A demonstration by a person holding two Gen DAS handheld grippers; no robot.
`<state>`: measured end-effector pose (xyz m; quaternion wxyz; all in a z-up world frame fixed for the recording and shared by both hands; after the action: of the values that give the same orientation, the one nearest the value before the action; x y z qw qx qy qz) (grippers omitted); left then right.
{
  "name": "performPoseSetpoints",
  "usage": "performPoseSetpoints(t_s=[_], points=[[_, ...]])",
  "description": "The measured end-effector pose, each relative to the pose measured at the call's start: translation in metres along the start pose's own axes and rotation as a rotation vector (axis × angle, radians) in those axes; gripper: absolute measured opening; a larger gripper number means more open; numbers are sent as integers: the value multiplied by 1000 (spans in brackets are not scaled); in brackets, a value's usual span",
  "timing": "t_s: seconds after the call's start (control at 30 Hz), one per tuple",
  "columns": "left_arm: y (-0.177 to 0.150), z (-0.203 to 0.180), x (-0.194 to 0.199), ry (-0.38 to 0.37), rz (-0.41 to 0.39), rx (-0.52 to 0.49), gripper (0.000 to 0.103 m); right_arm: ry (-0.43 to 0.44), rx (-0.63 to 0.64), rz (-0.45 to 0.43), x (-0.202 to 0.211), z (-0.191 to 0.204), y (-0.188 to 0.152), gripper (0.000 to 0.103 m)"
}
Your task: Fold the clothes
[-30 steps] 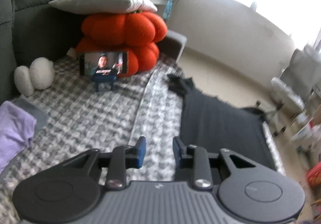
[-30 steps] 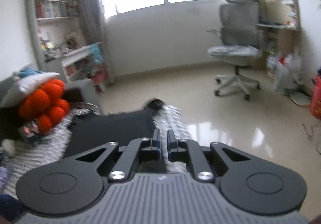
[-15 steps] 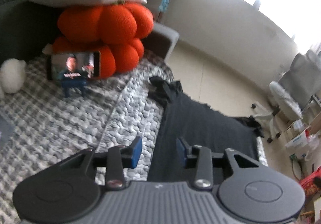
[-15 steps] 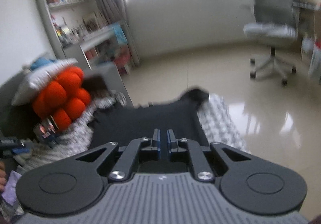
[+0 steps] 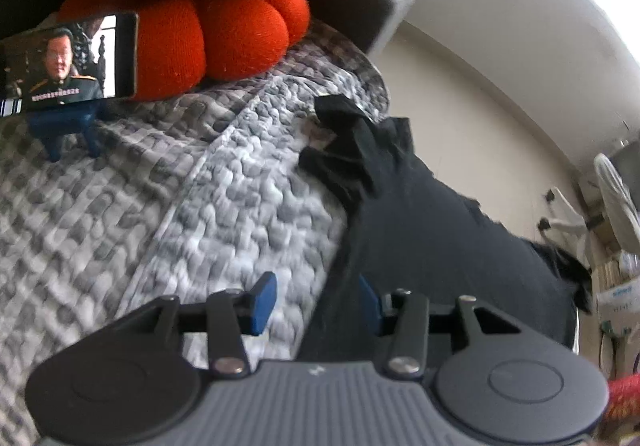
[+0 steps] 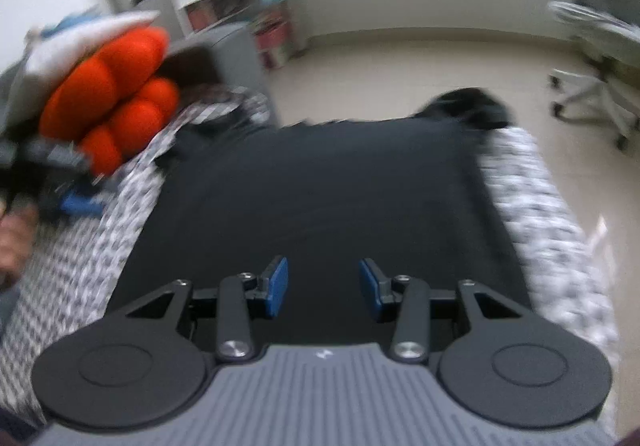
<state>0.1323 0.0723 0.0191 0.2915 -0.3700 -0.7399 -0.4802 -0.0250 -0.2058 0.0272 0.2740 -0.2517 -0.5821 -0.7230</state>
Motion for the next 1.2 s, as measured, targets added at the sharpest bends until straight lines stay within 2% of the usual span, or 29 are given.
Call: performPoseSetpoints(t_s=[0.2,0.4,0.47,0.7,0.87,1.1,1.2], points=[[-4,14,-40,-25,17,41,48,95,200,30,-32,68,-6,44],[13,20,-51,-45,-24,58,47,116,213,22,-66,91,18,44],[17,24,-50,-24,-37,54,47,131,233,14,-76,102,26,44],[23,31,-52,0,-48,-12,48,116,330,-22,-119,136,52,44],[26,43,-56,-11,-40,39,48,94,377,-58,-144,147,72,45],[30,45,-56,8,-34,10,45,41,489,-114,-176,165,97,45],[31,48,-56,3,-25,30,45,23,556,-136,-190,176,105,46]])
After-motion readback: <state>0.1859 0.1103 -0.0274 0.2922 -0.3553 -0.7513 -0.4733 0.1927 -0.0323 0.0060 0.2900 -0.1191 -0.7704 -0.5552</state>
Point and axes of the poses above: each gripper's, at about its wrist camera, not at the fingertips, and x roughly against the way its jaws point, z to its left, y to its top, the point moved 9 cm from there along -x, roughly the way its jaws point, and after that the axes turned 2 degrees about -y, right-handed, at the moved point
